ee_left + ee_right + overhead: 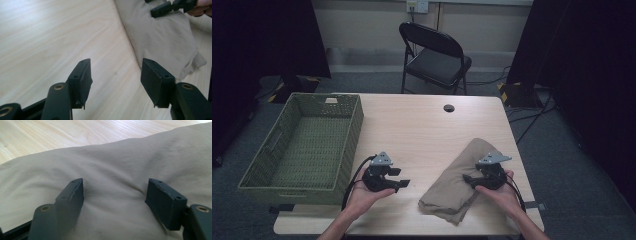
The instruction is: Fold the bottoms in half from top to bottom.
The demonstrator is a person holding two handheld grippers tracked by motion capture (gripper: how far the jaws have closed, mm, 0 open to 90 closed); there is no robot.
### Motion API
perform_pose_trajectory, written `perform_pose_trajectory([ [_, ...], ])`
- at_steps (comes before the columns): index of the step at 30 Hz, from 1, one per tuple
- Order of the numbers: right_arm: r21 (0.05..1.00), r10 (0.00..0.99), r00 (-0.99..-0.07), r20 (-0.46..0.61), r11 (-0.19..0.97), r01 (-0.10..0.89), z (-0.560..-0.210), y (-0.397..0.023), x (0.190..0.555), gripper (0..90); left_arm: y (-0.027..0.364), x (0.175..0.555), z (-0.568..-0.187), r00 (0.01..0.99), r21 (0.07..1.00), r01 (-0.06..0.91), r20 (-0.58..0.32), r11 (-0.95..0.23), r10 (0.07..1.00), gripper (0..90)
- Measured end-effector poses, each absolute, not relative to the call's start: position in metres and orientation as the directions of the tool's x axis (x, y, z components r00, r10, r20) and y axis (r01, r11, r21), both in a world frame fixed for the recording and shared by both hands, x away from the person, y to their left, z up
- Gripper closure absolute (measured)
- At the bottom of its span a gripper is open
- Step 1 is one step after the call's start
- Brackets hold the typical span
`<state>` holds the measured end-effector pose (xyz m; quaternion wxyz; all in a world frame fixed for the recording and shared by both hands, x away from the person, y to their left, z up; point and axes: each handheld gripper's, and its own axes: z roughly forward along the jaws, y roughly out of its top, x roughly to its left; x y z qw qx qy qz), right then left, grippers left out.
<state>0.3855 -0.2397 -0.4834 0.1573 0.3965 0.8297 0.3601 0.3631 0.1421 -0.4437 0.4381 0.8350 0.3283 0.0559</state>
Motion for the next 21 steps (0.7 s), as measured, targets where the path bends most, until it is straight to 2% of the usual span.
perform_pose_trajectory([
  [11, 0.73, 0.782, -0.622, 0.048, 0.398, 0.556, -0.475, -0.239, 0.385, 27.5, 0.159, 0.367, -0.402, 0.765, 0.812, 0.462, -0.162, -0.356, 0.623, 43.0],
  [13, 0.741, 0.782, -0.621, 0.048, 0.389, 0.547, -0.472, -0.237, 0.383, 27.7, 0.165, 0.37, -0.392, 0.764, 0.824, 0.465, -0.188, -0.324, 0.618, 42.4],
  [15, 0.755, 0.78, -0.625, 0.047, 0.382, 0.533, -0.469, -0.233, 0.381, 28.4, 0.171, 0.377, -0.382, 0.753, 0.835, 0.45, -0.165, -0.315, 0.637, 42.9],
  [17, 0.758, 0.776, -0.629, 0.045, 0.384, 0.528, -0.468, -0.23, 0.38, 28.5, 0.177, 0.386, -0.375, 0.728, 0.833, 0.472, -0.184, -0.288, 0.661, 44.4],
  [20, 0.757, 0.767, -0.641, 0.042, 0.394, 0.521, -0.469, -0.224, 0.38, 28.9, 0.184, 0.394, -0.368, 0.716, 0.842, 0.446, -0.132, -0.303, 0.686, 46.2],
  [21, 0.757, 0.765, -0.643, 0.041, 0.397, 0.519, -0.47, -0.224, 0.38, 28.8, 0.188, 0.397, -0.366, 0.706, 0.847, 0.45, -0.142, -0.284, 0.694, 46.7],
])
